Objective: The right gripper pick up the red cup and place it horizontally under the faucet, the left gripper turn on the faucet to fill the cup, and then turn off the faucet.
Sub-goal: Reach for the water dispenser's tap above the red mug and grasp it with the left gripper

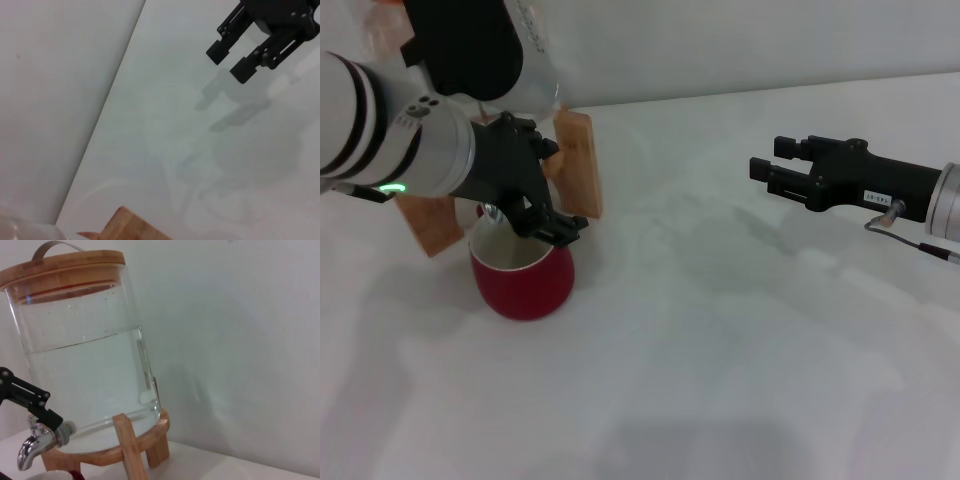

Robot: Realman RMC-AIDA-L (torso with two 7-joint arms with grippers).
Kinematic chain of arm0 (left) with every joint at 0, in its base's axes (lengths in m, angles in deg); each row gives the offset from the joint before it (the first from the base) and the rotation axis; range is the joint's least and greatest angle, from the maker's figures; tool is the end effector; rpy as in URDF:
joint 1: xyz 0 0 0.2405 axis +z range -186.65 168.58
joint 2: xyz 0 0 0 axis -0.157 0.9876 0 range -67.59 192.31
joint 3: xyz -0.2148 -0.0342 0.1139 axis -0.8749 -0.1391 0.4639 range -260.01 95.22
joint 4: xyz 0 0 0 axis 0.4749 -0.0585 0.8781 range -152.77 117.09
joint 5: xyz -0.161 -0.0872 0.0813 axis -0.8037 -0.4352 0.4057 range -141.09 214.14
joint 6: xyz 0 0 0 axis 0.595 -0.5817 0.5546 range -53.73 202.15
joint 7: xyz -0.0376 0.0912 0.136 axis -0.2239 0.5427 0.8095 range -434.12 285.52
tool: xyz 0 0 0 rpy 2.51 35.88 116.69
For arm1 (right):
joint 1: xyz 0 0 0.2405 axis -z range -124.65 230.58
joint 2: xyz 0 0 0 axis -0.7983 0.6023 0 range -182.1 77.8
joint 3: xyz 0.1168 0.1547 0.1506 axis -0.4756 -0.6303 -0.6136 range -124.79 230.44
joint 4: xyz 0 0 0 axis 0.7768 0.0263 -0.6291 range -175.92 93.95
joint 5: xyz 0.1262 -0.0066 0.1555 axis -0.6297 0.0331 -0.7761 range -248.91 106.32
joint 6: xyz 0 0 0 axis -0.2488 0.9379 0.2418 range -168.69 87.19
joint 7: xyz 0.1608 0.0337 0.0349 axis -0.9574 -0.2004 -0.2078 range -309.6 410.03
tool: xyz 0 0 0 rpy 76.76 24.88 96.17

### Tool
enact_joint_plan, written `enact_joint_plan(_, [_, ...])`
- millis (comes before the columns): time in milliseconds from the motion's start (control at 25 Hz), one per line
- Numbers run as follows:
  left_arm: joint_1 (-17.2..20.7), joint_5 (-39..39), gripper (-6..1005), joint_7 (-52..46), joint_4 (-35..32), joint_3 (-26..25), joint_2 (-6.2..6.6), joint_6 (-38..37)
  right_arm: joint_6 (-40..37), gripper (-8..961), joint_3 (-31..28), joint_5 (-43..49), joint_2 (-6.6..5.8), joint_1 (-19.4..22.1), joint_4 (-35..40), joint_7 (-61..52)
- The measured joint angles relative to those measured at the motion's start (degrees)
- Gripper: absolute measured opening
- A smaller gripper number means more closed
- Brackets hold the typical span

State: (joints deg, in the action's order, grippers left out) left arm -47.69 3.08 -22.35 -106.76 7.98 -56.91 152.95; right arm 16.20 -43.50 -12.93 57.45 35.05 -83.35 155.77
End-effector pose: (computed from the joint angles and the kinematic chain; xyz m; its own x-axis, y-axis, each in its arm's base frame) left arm -0.0851 0.3624 -0.0294 0.9647 0.0102 -0.2631 -0.1016 -0.9074 -0.4078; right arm 0.2587 0.3600 0.0163 0.6953 -0.2652 -0.6680 -0.6320 -0.6682 -0.3925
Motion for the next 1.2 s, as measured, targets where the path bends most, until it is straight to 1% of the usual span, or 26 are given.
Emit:
enact_joint_plan(400, [0.4,0.13,876,-1.32,-2.62,0.25,0.0,2.63,0.0,533,0.0,0.0,-0.07,-0.01,0.02,0.0])
enact_joint_plan(600, [0.52,0.14,876,-1.75,-2.91,0.32,0.0,3.21,0.0,532,0.0,0.01,-0.12,-0.01,0.25,0.01])
enact_joint_plan(1200, [1.2,0.25,876,-3.58,-5.58,2.38,-0.09,5.48,0.4,533,0.0,0.09,-0.18,0.03,0.54,-0.01])
